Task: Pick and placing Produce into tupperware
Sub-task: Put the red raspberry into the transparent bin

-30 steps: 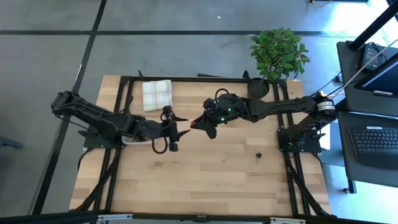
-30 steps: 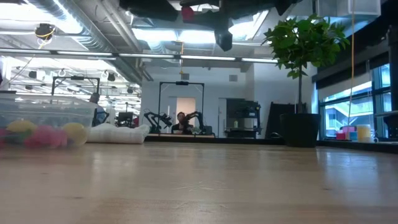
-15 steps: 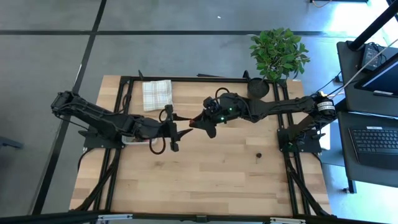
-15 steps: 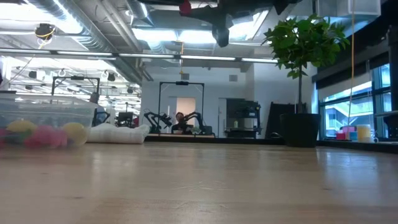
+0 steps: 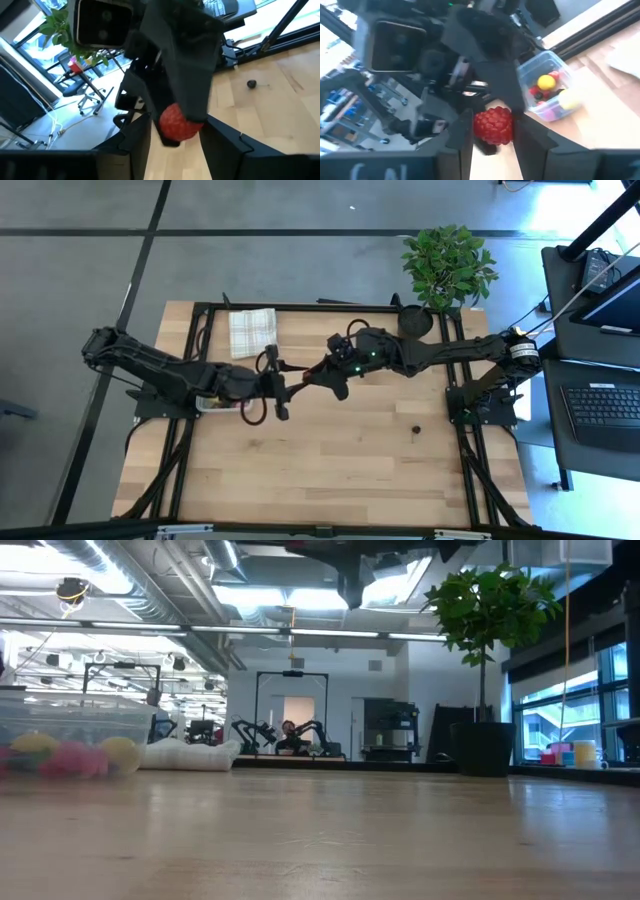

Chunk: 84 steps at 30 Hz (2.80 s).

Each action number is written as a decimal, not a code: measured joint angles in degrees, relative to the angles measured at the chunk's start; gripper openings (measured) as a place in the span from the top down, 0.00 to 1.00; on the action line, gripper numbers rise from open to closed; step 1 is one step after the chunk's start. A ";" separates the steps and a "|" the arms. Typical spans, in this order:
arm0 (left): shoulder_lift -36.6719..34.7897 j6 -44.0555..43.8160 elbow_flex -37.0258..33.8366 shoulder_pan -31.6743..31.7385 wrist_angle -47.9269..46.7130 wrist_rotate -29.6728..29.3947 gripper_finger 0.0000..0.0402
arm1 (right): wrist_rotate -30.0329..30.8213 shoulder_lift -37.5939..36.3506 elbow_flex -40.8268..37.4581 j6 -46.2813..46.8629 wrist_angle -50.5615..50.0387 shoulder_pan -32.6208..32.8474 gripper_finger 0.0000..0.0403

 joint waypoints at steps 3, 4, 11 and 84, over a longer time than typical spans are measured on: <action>0.00 0.02 -0.01 0.53 0.06 0.03 0.63 | -0.19 0.00 0.00 0.86 1.07 0.00 0.71; 0.00 0.02 0.00 0.64 0.16 0.05 0.64 | -0.21 0.00 0.00 0.86 1.01 0.00 0.71; 0.00 0.07 -0.07 0.70 1.23 -0.06 0.69 | -0.19 0.00 0.00 0.99 1.01 -0.02 0.71; -0.59 -7.20 0.15 -0.94 -5.04 -3.56 0.75 | -11.59 0.11 -0.07 -7.02 -22.96 -0.01 0.43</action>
